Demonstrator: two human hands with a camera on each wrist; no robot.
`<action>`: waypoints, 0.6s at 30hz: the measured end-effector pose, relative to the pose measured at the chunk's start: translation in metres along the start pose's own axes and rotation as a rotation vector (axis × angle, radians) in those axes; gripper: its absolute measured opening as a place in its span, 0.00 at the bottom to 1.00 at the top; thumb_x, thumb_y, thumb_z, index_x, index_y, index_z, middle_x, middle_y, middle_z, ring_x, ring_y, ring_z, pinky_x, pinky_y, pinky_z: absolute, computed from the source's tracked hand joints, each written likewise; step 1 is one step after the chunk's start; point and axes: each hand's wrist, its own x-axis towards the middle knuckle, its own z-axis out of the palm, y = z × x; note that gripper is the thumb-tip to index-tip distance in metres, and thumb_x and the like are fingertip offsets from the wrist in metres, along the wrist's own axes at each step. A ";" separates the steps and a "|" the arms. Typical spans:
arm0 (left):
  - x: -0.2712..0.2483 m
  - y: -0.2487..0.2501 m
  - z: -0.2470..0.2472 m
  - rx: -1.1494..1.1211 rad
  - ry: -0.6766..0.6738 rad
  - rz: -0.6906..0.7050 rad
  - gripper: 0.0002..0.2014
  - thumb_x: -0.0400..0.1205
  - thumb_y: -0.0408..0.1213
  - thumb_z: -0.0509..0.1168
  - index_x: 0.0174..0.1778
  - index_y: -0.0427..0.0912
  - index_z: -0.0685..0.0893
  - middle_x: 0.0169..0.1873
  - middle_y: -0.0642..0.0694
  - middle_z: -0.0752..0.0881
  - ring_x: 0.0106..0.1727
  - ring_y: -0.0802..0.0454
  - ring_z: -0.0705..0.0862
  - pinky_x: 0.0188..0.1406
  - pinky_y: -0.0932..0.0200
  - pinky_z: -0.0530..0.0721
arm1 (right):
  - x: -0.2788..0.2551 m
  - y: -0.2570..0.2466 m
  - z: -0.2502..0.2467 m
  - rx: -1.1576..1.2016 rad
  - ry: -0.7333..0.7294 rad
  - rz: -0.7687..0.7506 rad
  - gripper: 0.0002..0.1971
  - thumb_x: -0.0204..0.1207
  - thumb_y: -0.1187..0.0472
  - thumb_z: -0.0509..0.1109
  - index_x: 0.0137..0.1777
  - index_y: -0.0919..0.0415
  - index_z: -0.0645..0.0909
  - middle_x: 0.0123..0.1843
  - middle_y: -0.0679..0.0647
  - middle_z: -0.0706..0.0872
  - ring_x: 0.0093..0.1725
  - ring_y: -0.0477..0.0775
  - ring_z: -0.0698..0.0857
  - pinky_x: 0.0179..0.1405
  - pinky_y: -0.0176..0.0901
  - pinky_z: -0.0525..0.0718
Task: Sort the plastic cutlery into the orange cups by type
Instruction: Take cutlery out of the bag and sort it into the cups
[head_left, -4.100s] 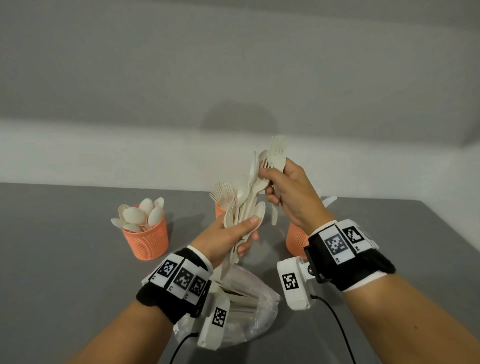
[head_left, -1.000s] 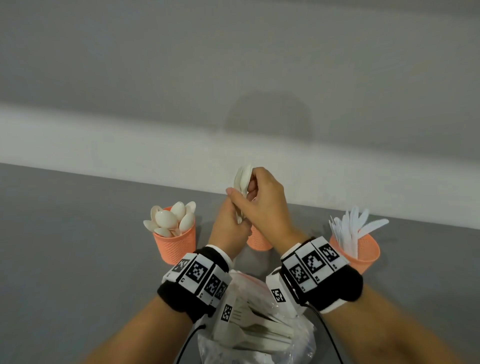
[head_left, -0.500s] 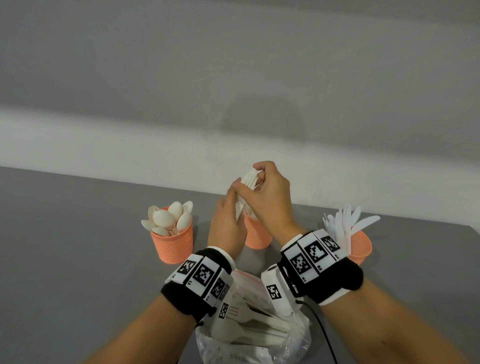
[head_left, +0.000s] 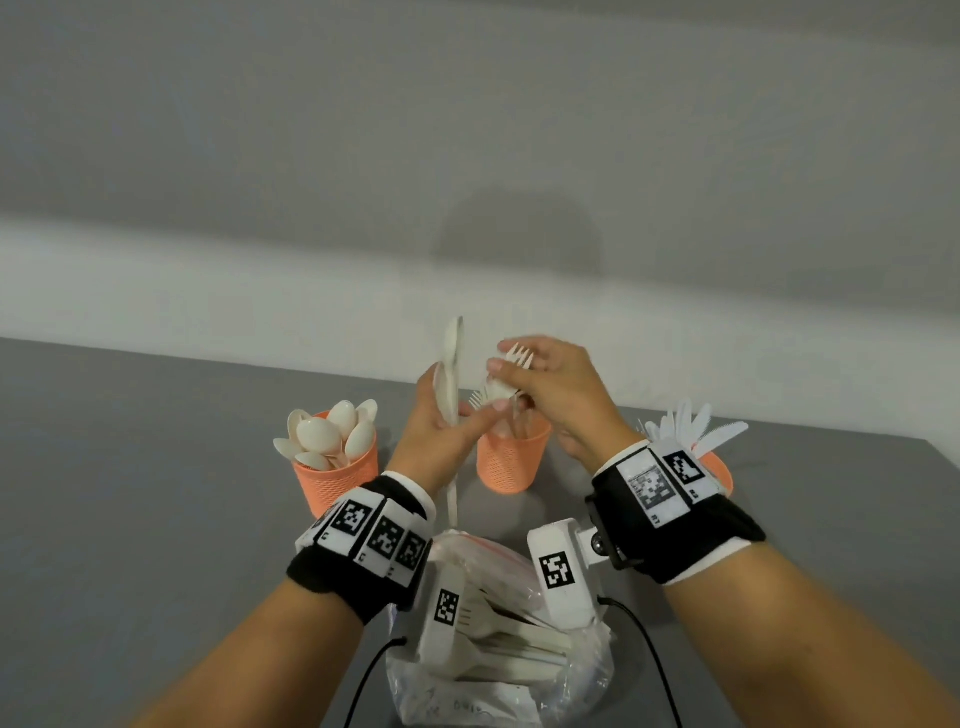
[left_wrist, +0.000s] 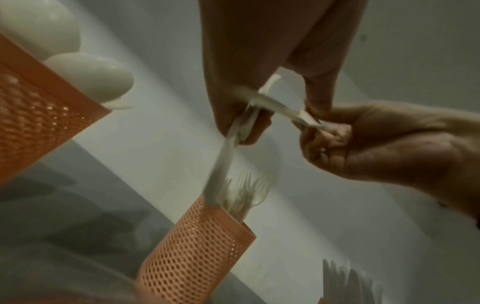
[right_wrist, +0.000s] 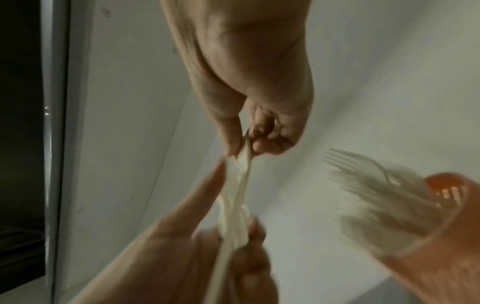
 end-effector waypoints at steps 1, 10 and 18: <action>0.002 0.000 -0.003 -0.023 0.052 -0.029 0.28 0.76 0.51 0.69 0.69 0.46 0.70 0.40 0.40 0.81 0.36 0.51 0.83 0.36 0.57 0.83 | 0.005 -0.002 -0.007 0.015 0.082 -0.058 0.15 0.72 0.69 0.73 0.59 0.65 0.80 0.39 0.56 0.86 0.41 0.55 0.84 0.33 0.40 0.81; 0.012 0.004 -0.041 -0.309 0.217 -0.047 0.08 0.85 0.29 0.53 0.51 0.44 0.75 0.31 0.45 0.79 0.26 0.54 0.72 0.31 0.62 0.72 | 0.031 0.043 -0.038 -0.437 0.311 -0.340 0.13 0.83 0.66 0.59 0.66 0.64 0.72 0.45 0.56 0.85 0.41 0.50 0.81 0.42 0.34 0.77; 0.018 0.029 -0.088 -0.390 0.299 0.013 0.12 0.81 0.22 0.54 0.43 0.44 0.77 0.22 0.50 0.73 0.17 0.60 0.70 0.23 0.65 0.73 | 0.034 0.097 -0.035 -0.674 0.163 -0.129 0.18 0.80 0.62 0.64 0.69 0.64 0.75 0.57 0.64 0.76 0.57 0.65 0.80 0.58 0.49 0.77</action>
